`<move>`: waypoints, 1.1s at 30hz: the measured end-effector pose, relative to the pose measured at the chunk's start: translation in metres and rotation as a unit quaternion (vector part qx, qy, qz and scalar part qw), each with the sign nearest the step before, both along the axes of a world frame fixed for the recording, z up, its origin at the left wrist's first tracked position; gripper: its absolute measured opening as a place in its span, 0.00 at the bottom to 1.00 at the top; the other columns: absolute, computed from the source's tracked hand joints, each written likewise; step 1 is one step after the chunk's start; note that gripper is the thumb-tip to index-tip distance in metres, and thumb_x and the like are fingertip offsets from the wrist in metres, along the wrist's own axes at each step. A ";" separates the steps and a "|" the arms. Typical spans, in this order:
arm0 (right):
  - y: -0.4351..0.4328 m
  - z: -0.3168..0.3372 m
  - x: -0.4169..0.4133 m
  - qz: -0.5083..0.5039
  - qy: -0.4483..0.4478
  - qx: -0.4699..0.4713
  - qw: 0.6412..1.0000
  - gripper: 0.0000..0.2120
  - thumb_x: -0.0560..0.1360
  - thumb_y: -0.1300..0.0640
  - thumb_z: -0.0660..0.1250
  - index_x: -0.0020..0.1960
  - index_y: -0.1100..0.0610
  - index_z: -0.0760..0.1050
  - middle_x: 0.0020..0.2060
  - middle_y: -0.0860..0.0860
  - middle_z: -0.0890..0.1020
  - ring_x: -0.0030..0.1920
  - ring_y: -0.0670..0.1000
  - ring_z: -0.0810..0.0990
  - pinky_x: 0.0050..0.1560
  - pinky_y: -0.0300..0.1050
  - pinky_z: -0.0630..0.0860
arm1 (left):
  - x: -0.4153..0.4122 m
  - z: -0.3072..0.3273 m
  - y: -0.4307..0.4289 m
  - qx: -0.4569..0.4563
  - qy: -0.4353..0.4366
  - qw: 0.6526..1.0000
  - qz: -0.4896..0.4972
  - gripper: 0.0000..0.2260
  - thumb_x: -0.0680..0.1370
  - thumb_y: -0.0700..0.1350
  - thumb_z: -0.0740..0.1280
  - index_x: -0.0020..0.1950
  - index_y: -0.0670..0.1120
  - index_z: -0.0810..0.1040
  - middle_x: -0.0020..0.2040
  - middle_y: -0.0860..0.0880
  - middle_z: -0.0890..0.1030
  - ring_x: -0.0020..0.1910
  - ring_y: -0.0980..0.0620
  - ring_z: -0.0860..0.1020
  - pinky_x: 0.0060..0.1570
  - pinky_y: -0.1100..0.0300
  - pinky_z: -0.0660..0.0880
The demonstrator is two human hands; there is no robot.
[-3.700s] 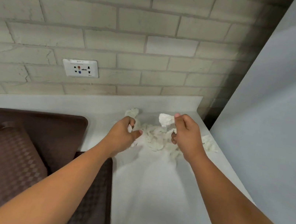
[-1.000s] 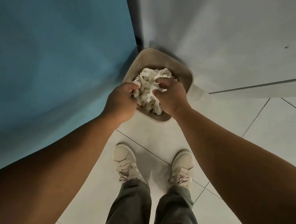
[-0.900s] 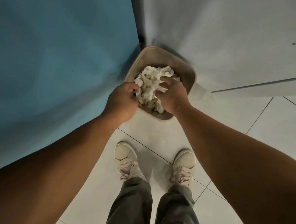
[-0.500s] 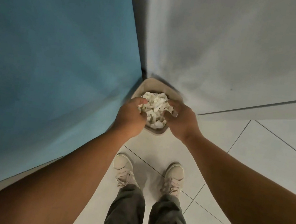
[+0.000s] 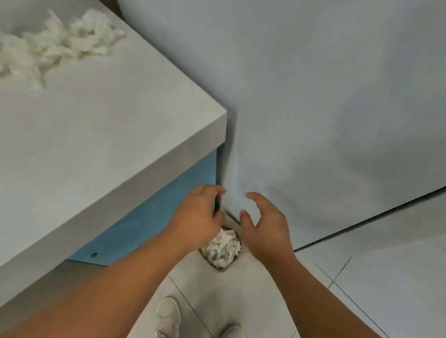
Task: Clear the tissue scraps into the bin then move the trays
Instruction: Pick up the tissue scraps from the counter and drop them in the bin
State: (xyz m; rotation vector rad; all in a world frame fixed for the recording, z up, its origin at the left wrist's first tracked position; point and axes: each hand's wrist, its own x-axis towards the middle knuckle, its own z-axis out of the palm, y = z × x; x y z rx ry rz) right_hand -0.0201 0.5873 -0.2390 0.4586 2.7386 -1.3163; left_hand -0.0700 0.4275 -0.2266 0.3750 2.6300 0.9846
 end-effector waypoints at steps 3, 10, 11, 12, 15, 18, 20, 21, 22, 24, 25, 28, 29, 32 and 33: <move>-0.009 0.050 0.009 0.028 0.058 -0.005 0.998 0.18 0.78 0.54 0.65 0.67 0.51 0.73 0.65 0.45 0.77 0.66 0.45 0.73 0.64 0.34 0.64 | 0.015 0.059 -0.010 0.021 0.049 0.998 0.025 0.20 0.77 0.42 0.66 0.68 0.49 0.72 0.67 0.50 0.72 0.66 0.52 0.71 0.62 0.65 0.63; -0.050 0.135 0.000 0.117 0.142 -0.022 0.983 0.18 0.77 0.57 0.66 0.67 0.53 0.73 0.64 0.46 0.77 0.63 0.44 0.74 0.65 0.34 0.66 | 0.034 0.144 -0.056 0.045 0.138 0.985 0.095 0.18 0.76 0.40 0.67 0.66 0.47 0.75 0.63 0.51 0.75 0.62 0.54 0.73 0.58 0.71 0.62; -0.057 0.145 -0.006 0.131 0.153 -0.021 0.979 0.18 0.77 0.58 0.66 0.67 0.53 0.73 0.64 0.46 0.77 0.64 0.45 0.74 0.64 0.32 0.64 | 0.034 0.153 -0.066 0.041 0.150 0.982 0.105 0.18 0.76 0.40 0.67 0.66 0.48 0.75 0.63 0.51 0.76 0.62 0.54 0.73 0.58 0.71 0.62; -0.066 0.155 -0.012 0.145 0.162 -0.022 0.976 0.18 0.77 0.59 0.66 0.67 0.53 0.73 0.64 0.46 0.76 0.65 0.45 0.73 0.64 0.31 0.63 | 0.034 0.160 -0.076 0.039 0.158 0.980 0.115 0.17 0.77 0.41 0.67 0.66 0.48 0.75 0.63 0.52 0.75 0.62 0.55 0.73 0.59 0.70 0.63; -0.095 0.179 -0.032 0.185 0.185 -0.023 0.965 0.17 0.78 0.57 0.65 0.67 0.52 0.73 0.66 0.45 0.75 0.67 0.44 0.71 0.66 0.33 0.63 | 0.031 0.177 -0.114 0.033 0.178 0.972 0.151 0.17 0.78 0.43 0.66 0.67 0.51 0.74 0.65 0.54 0.74 0.63 0.57 0.72 0.61 0.67 0.66; -0.131 0.194 -0.053 0.218 0.198 -0.018 0.956 0.17 0.79 0.54 0.65 0.67 0.51 0.73 0.66 0.44 0.75 0.67 0.43 0.71 0.67 0.34 0.63 | 0.025 0.189 -0.156 0.027 0.183 0.964 0.191 0.16 0.79 0.45 0.65 0.67 0.52 0.74 0.66 0.56 0.73 0.63 0.57 0.72 0.64 0.63 0.68; -0.158 0.200 -0.068 0.241 0.203 -0.016 0.949 0.17 0.79 0.54 0.65 0.67 0.51 0.73 0.66 0.44 0.75 0.67 0.43 0.71 0.67 0.35 0.64 | 0.016 0.193 -0.187 0.020 0.184 0.959 0.216 0.16 0.79 0.44 0.65 0.67 0.53 0.74 0.66 0.56 0.74 0.63 0.57 0.72 0.63 0.63 0.69; -0.173 0.202 -0.076 0.253 0.205 -0.015 0.946 0.17 0.78 0.54 0.65 0.67 0.51 0.73 0.66 0.44 0.75 0.67 0.44 0.71 0.67 0.35 0.64 | 0.010 0.195 -0.204 0.014 0.185 0.956 0.228 0.16 0.79 0.44 0.66 0.67 0.53 0.74 0.66 0.56 0.74 0.63 0.57 0.73 0.63 0.64 0.68; -0.187 0.203 -0.084 0.264 0.204 -0.014 0.943 0.17 0.78 0.54 0.65 0.67 0.51 0.73 0.66 0.44 0.75 0.67 0.44 0.71 0.67 0.34 0.64 | 0.004 0.196 -0.221 0.009 0.187 0.953 0.237 0.16 0.79 0.44 0.66 0.66 0.52 0.74 0.65 0.55 0.74 0.62 0.56 0.73 0.62 0.65 0.68; -0.216 0.204 -0.101 0.282 0.199 -0.013 0.938 0.17 0.78 0.54 0.65 0.67 0.51 0.73 0.66 0.43 0.75 0.67 0.43 0.71 0.66 0.32 0.62 | -0.010 0.196 -0.254 0.000 0.186 0.949 0.253 0.16 0.79 0.43 0.66 0.66 0.52 0.74 0.65 0.55 0.74 0.63 0.56 0.73 0.61 0.66 0.67; -0.231 0.204 -0.109 0.290 0.197 -0.011 0.937 0.17 0.78 0.54 0.65 0.67 0.51 0.73 0.66 0.43 0.75 0.68 0.43 0.71 0.66 0.30 0.61 | -0.017 0.196 -0.271 -0.004 0.184 0.948 0.260 0.16 0.79 0.43 0.66 0.66 0.51 0.74 0.66 0.55 0.74 0.63 0.56 0.73 0.60 0.67 0.66; -0.273 0.203 -0.135 0.305 0.190 -0.006 0.933 0.16 0.78 0.55 0.66 0.66 0.51 0.75 0.66 0.43 0.75 0.67 0.43 0.71 0.63 0.25 0.59 | -0.044 0.191 -0.323 -0.015 0.177 0.944 0.277 0.16 0.79 0.44 0.66 0.67 0.50 0.74 0.66 0.53 0.73 0.64 0.54 0.73 0.61 0.66 0.66; -0.287 0.203 -0.144 0.308 0.189 -0.004 0.932 0.16 0.78 0.55 0.66 0.65 0.51 0.75 0.66 0.43 0.75 0.67 0.42 0.71 0.62 0.24 0.58 | -0.055 0.188 -0.340 -0.024 0.173 0.944 0.279 0.16 0.79 0.44 0.66 0.67 0.50 0.74 0.67 0.53 0.73 0.64 0.53 0.73 0.61 0.66 0.66; -0.324 0.198 -0.169 0.310 0.184 0.005 0.933 0.15 0.78 0.55 0.66 0.64 0.51 0.76 0.65 0.43 0.75 0.67 0.41 0.70 0.60 0.20 0.55 | -0.090 0.173 -0.390 -0.061 0.167 0.942 0.285 0.17 0.79 0.45 0.66 0.68 0.49 0.74 0.68 0.50 0.73 0.66 0.50 0.71 0.63 0.62 0.66; -0.335 0.196 -0.176 0.309 0.180 0.005 0.934 0.15 0.78 0.56 0.66 0.64 0.50 0.76 0.65 0.42 0.75 0.66 0.40 0.70 0.59 0.18 0.55 | -0.103 0.168 -0.404 -0.069 0.165 0.940 0.290 0.17 0.79 0.45 0.66 0.67 0.49 0.75 0.68 0.49 0.74 0.67 0.49 0.71 0.64 0.60 0.67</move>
